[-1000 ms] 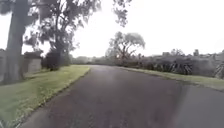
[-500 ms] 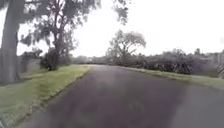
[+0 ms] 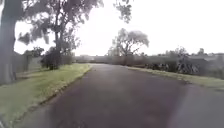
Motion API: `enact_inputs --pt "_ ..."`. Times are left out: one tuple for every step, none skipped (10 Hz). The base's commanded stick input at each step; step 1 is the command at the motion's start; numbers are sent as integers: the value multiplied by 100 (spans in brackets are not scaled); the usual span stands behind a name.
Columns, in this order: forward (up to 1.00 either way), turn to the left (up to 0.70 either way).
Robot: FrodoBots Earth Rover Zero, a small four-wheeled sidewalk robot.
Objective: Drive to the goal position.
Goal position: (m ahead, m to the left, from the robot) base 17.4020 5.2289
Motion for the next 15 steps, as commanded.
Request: enact_inputs --pt "70 0" --pt "70 0" --pt "70 0" --pt "70 0" --pt "70 0" --pt "70 0" --pt "70 0" --pt "70 0" --pt "70 0" --pt "70 0" --pt "70 0" --pt "70 -3" --pt "70 -12" --pt "70 -21" --pt "70 -35"
